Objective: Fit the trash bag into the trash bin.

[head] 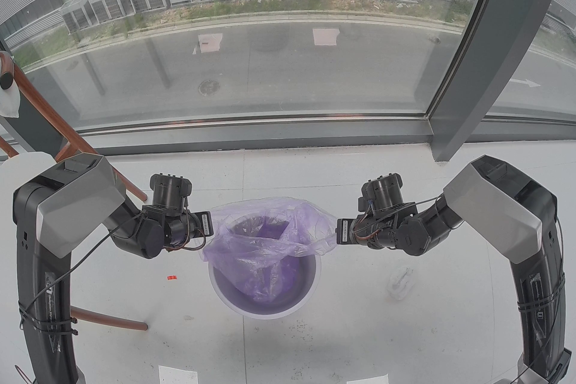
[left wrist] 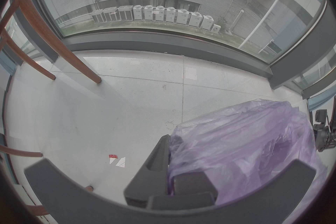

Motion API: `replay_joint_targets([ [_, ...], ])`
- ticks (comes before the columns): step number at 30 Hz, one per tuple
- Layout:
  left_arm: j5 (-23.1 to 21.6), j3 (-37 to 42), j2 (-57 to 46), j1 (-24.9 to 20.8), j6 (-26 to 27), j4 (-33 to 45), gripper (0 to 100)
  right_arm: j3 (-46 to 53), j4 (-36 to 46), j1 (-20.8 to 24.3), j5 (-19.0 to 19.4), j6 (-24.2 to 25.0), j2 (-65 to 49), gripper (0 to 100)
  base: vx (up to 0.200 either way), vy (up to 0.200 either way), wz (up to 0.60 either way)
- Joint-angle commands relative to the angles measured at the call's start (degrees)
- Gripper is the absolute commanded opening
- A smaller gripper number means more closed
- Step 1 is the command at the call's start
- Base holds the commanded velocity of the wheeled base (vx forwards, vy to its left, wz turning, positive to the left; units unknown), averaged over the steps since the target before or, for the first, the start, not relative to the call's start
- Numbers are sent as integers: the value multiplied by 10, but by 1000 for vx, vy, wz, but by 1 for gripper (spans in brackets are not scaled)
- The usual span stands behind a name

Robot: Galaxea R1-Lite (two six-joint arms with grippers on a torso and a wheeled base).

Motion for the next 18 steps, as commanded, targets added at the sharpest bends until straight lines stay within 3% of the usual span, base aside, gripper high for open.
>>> replay_joint_targets([
  [1,5,-9,14,-1,-6,-1,0,-27,1,2,-5,1,27,0,0,0,0],
  [6,20,-7,19,-3,-14,1,0,-34,1,1,-30,-1,47,0,0,0,0],
  [18,23,11,27,-2,-56,1,0,-26,0,3,-30,1,62,0,0,0,0],
])
